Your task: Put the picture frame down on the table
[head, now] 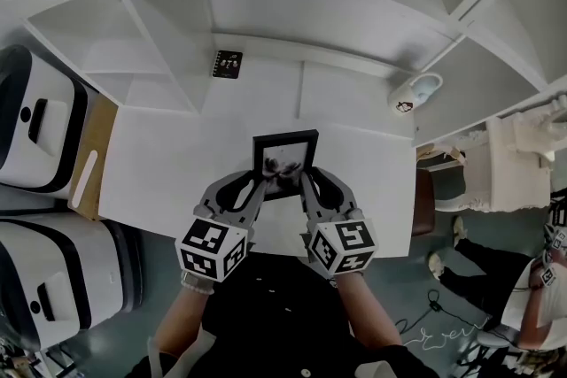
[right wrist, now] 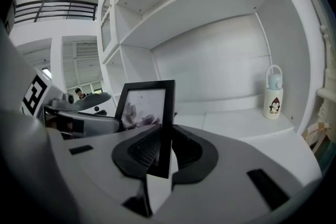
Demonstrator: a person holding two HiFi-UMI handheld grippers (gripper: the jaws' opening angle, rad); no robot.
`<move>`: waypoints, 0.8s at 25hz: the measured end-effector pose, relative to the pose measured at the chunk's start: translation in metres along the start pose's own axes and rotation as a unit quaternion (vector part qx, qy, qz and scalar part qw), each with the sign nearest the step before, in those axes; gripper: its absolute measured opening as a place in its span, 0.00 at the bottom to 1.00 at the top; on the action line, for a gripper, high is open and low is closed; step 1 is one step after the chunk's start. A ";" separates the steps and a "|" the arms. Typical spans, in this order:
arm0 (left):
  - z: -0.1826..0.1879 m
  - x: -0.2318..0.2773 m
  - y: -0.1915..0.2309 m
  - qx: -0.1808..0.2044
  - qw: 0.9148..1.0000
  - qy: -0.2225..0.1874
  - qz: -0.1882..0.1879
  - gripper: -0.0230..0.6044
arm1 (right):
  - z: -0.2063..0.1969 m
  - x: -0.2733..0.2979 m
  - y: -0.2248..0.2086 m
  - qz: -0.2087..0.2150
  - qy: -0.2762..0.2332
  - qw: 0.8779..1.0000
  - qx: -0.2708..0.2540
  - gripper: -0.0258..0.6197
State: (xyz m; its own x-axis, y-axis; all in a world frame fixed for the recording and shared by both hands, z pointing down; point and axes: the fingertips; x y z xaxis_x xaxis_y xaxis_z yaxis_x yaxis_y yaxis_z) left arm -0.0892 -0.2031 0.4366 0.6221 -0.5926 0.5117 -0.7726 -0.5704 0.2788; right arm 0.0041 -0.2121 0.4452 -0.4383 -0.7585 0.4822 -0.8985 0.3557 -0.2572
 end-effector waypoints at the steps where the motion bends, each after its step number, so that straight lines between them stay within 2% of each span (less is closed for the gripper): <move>1: -0.005 0.005 0.002 -0.003 1.000 0.009 0.000 0.18 | -0.005 0.003 -0.002 -0.002 0.008 1.000 0.000 0.14; 11: -0.058 0.046 0.029 -0.037 0.994 0.099 -0.006 0.18 | -0.057 0.036 -0.019 -0.007 0.081 0.997 0.011 0.14; 20: -0.100 0.076 0.048 -0.056 0.983 0.177 -0.006 0.18 | -0.104 0.062 -0.031 0.000 0.150 0.988 0.041 0.14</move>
State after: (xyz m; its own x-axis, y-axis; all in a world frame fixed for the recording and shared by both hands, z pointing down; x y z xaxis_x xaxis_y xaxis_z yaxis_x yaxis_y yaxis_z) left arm -0.0916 -0.2186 0.5699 0.5641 -0.3403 0.7523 -0.7868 -0.4978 0.3648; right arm 0.0023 -0.2134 0.5696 -0.4359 -0.5583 0.7059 -0.8993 0.3003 -0.3178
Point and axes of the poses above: the fingertips, and each gripper's own axes: x forward along the fingers, y to its left, z out of its top, and after that the axes turned 8 degrees about y, right-handed
